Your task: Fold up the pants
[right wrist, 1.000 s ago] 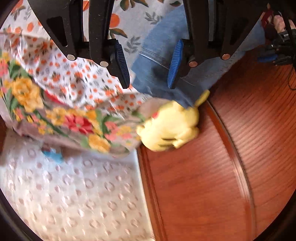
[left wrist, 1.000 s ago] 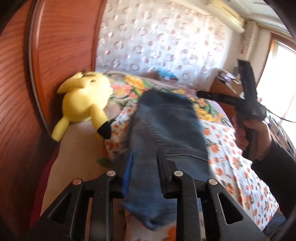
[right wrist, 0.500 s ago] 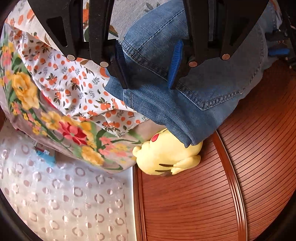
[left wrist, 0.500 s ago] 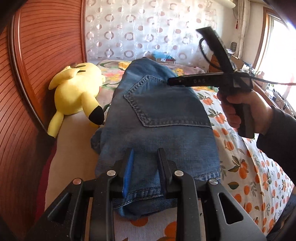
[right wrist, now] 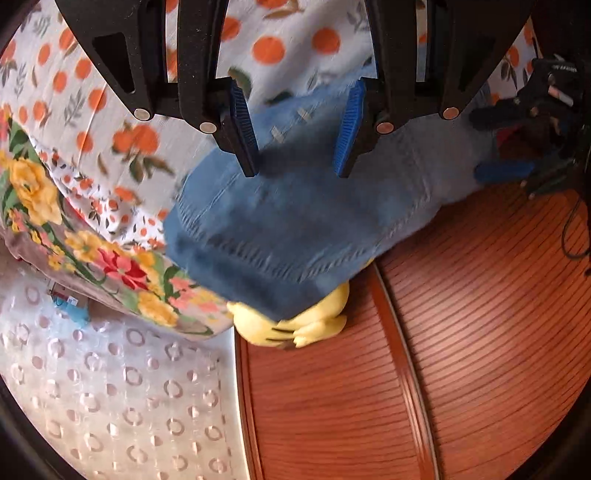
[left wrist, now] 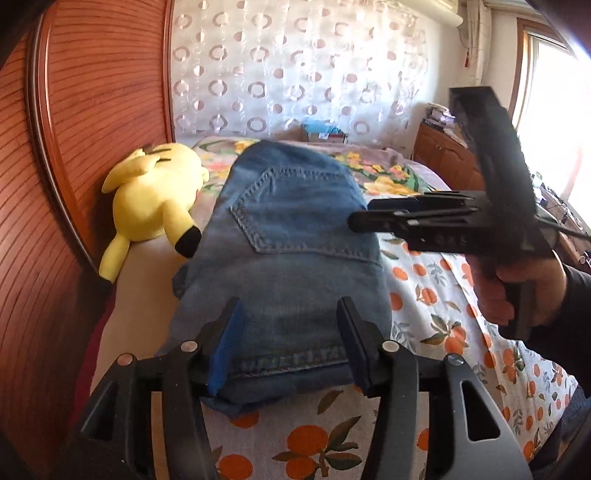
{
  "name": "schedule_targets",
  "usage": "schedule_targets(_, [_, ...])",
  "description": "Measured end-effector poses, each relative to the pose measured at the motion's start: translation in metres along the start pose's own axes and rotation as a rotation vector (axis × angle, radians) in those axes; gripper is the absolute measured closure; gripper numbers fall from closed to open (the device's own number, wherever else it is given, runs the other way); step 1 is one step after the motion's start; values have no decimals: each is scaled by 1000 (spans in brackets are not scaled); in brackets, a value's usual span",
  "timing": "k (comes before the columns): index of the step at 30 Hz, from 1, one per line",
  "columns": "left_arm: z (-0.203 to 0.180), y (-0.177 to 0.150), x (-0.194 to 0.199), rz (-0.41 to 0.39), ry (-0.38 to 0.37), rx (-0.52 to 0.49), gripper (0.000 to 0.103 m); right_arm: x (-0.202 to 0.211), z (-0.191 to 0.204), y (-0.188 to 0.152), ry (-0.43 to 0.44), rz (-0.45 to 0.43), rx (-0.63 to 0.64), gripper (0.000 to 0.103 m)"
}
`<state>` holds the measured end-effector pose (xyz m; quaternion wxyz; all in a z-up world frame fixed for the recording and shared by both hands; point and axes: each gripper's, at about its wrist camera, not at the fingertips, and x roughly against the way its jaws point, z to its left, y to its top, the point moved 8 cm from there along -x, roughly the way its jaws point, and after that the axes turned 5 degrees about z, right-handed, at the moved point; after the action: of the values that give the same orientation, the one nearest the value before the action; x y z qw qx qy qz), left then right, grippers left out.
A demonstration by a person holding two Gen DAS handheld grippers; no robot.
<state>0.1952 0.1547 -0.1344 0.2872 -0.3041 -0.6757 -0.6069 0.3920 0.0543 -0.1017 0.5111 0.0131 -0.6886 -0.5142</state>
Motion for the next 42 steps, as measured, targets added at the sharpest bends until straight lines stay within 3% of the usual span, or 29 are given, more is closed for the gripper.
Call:
schedule_targets(5, [3, -9, -18, 54, 18, 9, 49, -6, 3, -3, -9, 28, -7, 59])
schedule_targets(10, [-1, -10, -16, 50, 28, 17, 49, 3, 3, -8, -8, 6, -34, 59])
schedule_targets(18, [-22, -7, 3, 14, 31, -6, 49, 55, -1, -32, -77, -42, -91, 59])
schedule_targets(26, [-73, 3, 23, -43, 3, -61, 49, 121, -2, -77, -158, -100, -158, 59])
schedule_targets(30, [-99, 9, 33, -86, -20, -77, 26, 158, 1, -104, -204, -128, -191, 59])
schedule_targets(36, [-140, 15, 45, -127, -48, -116, 17, 208, 0, -146, -262, -158, -249, 59])
schedule_targets(42, [-171, 15, 44, -120, -60, -140, 15, 239, 0, -176, -317, -166, -294, 59])
